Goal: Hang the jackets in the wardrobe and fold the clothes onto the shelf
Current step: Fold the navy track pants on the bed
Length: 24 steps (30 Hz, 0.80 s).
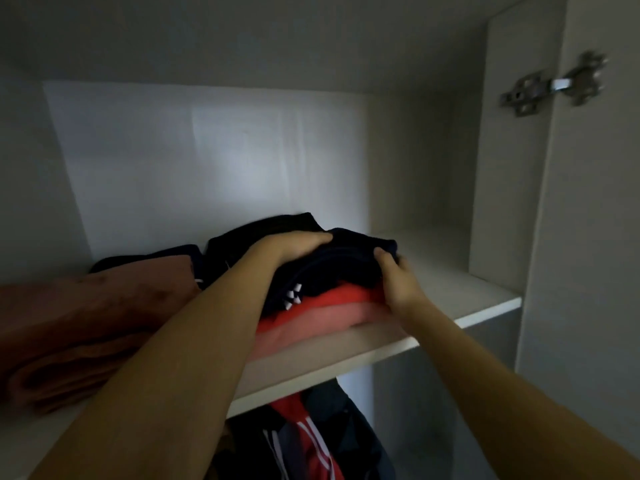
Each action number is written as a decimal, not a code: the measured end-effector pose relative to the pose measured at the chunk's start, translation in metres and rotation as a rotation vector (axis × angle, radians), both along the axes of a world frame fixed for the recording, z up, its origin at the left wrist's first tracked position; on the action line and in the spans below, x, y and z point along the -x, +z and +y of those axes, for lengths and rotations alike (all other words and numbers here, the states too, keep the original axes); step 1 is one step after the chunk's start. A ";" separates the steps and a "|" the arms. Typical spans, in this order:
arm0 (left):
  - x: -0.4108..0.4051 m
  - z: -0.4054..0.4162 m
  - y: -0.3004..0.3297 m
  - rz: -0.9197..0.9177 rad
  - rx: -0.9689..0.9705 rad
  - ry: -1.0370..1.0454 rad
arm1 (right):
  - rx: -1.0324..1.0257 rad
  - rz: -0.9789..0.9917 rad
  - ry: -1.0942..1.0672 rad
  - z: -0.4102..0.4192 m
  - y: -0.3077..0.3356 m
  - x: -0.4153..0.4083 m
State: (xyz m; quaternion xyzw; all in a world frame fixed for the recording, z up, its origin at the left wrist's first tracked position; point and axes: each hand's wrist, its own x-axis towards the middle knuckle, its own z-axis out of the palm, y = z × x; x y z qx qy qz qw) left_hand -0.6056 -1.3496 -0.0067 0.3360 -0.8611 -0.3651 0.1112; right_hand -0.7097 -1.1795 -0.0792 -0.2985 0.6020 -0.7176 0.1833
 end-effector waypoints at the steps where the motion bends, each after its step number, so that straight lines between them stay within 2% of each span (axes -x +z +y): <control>1: 0.002 0.013 0.007 -0.004 0.054 0.001 | -0.020 0.025 -0.021 0.009 0.005 0.003; 5: 0.030 0.083 0.011 -0.075 0.536 0.034 | -0.133 0.289 -0.205 0.065 0.018 0.024; 8: 0.052 0.141 -0.012 0.025 0.964 0.061 | -0.273 0.502 -0.355 0.126 0.016 0.040; 10: 0.068 0.175 -0.034 0.115 1.123 0.011 | -0.399 0.604 -0.413 0.170 0.008 0.051; 14: 0.096 0.230 -0.077 0.163 1.186 -0.107 | -0.610 0.757 -0.487 0.248 -0.014 0.066; 18: 0.117 0.284 -0.116 0.293 1.126 -0.238 | -0.757 0.830 -0.517 0.306 -0.038 0.066; 24: 0.136 0.351 -0.158 0.433 1.078 -0.489 | -0.938 0.804 -0.594 0.384 -0.070 0.046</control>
